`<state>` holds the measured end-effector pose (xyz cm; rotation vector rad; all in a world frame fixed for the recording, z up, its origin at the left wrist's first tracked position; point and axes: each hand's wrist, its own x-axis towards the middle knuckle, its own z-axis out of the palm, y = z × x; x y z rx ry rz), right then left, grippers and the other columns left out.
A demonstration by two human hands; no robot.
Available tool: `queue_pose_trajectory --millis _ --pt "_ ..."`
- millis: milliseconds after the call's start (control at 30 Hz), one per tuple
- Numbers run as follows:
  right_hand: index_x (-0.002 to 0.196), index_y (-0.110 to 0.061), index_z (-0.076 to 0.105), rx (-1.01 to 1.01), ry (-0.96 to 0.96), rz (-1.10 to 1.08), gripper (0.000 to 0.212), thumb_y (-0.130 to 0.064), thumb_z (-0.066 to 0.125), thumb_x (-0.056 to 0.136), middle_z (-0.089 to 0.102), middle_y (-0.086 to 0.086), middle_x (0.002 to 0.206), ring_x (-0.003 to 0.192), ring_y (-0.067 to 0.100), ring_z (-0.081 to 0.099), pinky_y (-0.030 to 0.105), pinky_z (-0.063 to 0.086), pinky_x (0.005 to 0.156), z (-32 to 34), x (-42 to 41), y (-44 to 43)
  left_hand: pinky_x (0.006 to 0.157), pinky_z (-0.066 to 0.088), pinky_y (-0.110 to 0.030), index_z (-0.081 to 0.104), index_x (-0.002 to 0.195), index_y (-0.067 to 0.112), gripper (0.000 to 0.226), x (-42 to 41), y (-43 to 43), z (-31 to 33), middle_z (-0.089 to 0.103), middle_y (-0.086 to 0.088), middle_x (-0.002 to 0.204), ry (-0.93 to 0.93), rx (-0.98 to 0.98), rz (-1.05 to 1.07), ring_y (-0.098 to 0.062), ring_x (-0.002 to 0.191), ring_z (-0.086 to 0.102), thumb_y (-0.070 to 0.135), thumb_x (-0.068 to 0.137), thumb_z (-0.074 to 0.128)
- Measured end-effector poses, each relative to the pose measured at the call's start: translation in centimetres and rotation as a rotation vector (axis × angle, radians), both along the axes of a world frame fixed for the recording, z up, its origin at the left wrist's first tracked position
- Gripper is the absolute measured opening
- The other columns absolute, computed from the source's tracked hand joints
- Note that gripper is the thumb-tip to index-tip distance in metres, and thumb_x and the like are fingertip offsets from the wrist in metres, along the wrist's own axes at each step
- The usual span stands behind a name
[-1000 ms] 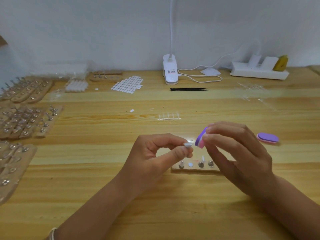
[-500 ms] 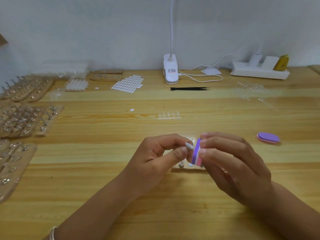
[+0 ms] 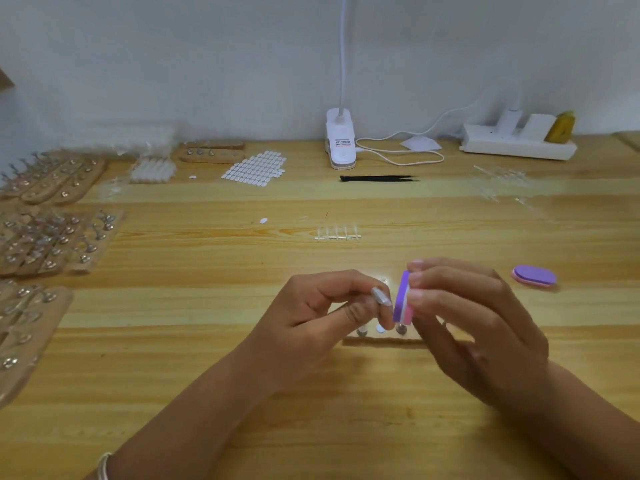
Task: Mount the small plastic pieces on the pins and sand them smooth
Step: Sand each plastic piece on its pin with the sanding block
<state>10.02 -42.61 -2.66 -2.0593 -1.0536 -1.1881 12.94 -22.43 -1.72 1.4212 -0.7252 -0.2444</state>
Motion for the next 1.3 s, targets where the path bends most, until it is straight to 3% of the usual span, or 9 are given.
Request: queue_pose_trajectory --millis 67,233,367,533,667,800,1000,1200,1300 --pt "0.12 -0.002 0.056 -0.014 -0.038 0.027 0.026 0.001 0.063 0.095 0.058 0.009 0.119 0.121 0.018 0.059 0.029 0.048 0.106 -0.2 -0.5 0.5 0.075 0.052 -0.041 0.07 0.098 0.006 0.018 0.0 0.0 0.0 0.071 -0.005 0.089 -0.013 0.01 0.013 -0.022 0.086 0.066 0.015 0.093 0.056" --pt "0.12 -0.003 0.057 -0.058 0.016 -0.077 0.055 0.018 0.072 0.071 0.058 0.009 0.119 0.117 0.022 0.06 0.03 0.047 0.106 0.1 0.3 -0.4 0.079 0.051 -0.039 0.07 0.094 0.004 0.017 0.1 0.2 0.0 0.07 -0.004 0.086 -0.026 0.01 0.011 -0.022 0.082 0.066 0.01 0.095 0.054" --pt "0.12 -0.002 0.057 -0.053 -0.041 0.001 0.03 0.001 0.067 0.091 0.058 0.009 0.12 0.121 0.019 0.059 0.029 0.048 0.105 -0.2 -0.7 0.4 0.075 0.053 -0.043 0.07 0.096 0.006 0.017 0.0 0.1 0.0 0.071 -0.011 0.09 -0.032 0.024 0.032 -0.032 0.084 0.066 0.015 0.093 0.056" --pt "0.118 -0.003 0.057 -0.067 -0.008 -0.082 0.052 0.017 0.073 0.072 0.057 0.009 0.117 0.115 0.022 0.059 0.029 0.046 0.107 0.2 0.2 -0.2 0.078 0.053 -0.044 0.069 0.094 0.001 0.018 0.2 0.3 -0.1 0.07 -0.007 0.086 -0.035 0.028 0.02 -0.025 0.082 0.066 0.011 0.095 0.054" --pt "0.121 -0.002 0.056 -0.06 -0.057 -0.007 0.036 0.004 0.068 0.088 0.058 0.009 0.119 0.121 0.019 0.058 0.028 0.047 0.107 -0.1 -0.6 0.4 0.077 0.053 -0.042 0.07 0.097 0.006 0.018 0.1 0.2 -0.1 0.071 -0.011 0.091 -0.039 0.041 0.029 -0.03 0.085 0.066 0.016 0.094 0.056" --pt "0.119 -0.003 0.057 -0.1 -0.02 -0.086 0.053 0.016 0.073 0.072 0.057 0.009 0.119 0.118 0.02 0.058 0.029 0.045 0.108 -0.1 0.4 -0.5 0.078 0.053 -0.046 0.07 0.093 0.007 0.017 0.0 0.3 0.2 0.07 -0.006 0.085 -0.025 0.013 0.013 -0.027 0.084 0.067 0.014 0.094 0.055" --pt "0.122 -0.002 0.054 -0.063 -0.079 -0.009 0.033 0.001 0.065 0.091 0.057 0.01 0.118 0.119 0.019 0.057 0.028 0.046 0.107 -0.2 -0.1 0.1 0.075 0.052 -0.05 0.07 0.095 0.001 0.02 -0.1 0.3 0.2 0.069 -0.018 0.086 0.013 0.025 0.022 -0.033 0.083 0.064 0.015 0.093 0.055" --pt "0.119 -0.004 0.055 -0.07 -0.036 -0.097 0.041 0.008 0.067 0.082 0.056 0.008 0.118 0.118 0.019 0.057 0.028 0.044 0.108 0.1 0.6 -0.9 0.08 0.051 -0.057 0.069 0.089 0.008 0.017 -0.3 0.4 0.3 0.07 -0.01 0.082 0.012 0.047 0.031 -0.032 0.085 0.067 0.016 0.093 0.055" --pt "0.12 -0.002 0.056 -0.056 -0.066 -0.033 0.029 0.001 0.064 0.092 0.057 0.009 0.119 0.12 0.02 0.058 0.029 0.047 0.106 -0.2 -0.1 -0.1 0.076 0.052 -0.045 0.07 0.091 0.003 0.021 -0.3 0.3 0.3 0.069 -0.009 0.083 0.031 0.063 0.025 -0.026 0.083 0.065 0.018 0.093 0.055"
